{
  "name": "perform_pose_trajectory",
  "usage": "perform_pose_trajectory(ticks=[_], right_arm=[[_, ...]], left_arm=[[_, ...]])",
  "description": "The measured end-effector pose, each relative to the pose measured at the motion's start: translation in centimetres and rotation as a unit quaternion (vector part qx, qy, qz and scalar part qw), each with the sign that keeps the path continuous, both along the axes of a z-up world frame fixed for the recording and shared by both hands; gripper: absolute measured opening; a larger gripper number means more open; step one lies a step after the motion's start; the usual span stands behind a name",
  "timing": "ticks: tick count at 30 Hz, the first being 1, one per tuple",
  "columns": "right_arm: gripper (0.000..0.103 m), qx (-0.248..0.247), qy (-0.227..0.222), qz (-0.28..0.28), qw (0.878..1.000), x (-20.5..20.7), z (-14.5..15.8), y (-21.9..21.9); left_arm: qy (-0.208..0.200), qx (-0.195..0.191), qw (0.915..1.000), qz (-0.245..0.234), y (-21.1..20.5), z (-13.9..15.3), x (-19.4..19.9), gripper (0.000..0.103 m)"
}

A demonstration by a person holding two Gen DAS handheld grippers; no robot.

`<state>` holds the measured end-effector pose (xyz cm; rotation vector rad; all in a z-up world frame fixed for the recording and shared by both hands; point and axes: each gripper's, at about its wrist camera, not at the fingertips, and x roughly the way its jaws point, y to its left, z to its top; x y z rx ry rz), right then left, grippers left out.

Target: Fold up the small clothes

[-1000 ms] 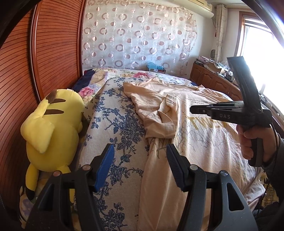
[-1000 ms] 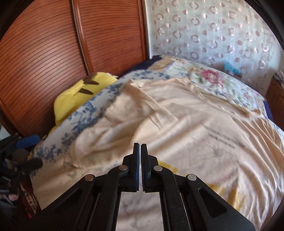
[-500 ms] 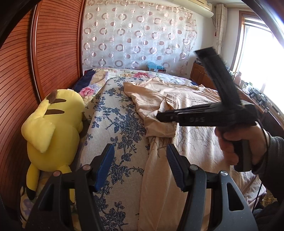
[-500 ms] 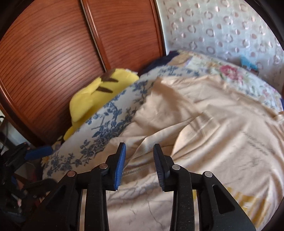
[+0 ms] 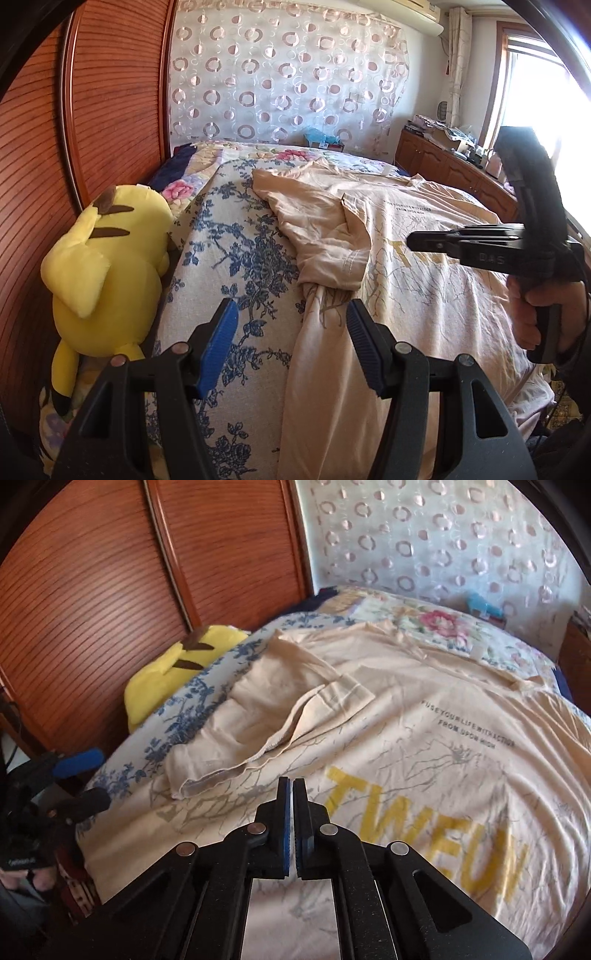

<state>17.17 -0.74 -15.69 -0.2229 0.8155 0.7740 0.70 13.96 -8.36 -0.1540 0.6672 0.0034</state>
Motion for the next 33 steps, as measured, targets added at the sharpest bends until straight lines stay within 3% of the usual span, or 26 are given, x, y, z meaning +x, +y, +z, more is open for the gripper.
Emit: perform_pose_trajectory(ticks=[8, 15, 24, 33], right_arm=[[0.020, 0.004, -0.046, -0.032, 0.998, -0.5, 1.6, -4.4], [0.022, 0.010, -0.069, -0.086, 0.994, -0.5, 2.5, -11.2], [0.023, 0.027, -0.068, -0.141, 0.987, -1.7, 2.2, -18.6], [0.024, 0.054, -0.067, -0.171, 0.982, -2.2, 2.3, -22.4]], left_arm=[[-0.013, 0.024, 0.9996, -0.012, -0.8, 1.3, 2.3, 0.060], [-0.007, 0.042, 0.9976, -0.054, -1.4, 2.3, 8.1, 0.060], [0.061, 0.087, 0.9918, -0.070, -1.7, 0.5, 16.3, 0.060], [0.115, 0.133, 0.9800, -0.094, -3.2, -1.6, 19.9, 0.060]])
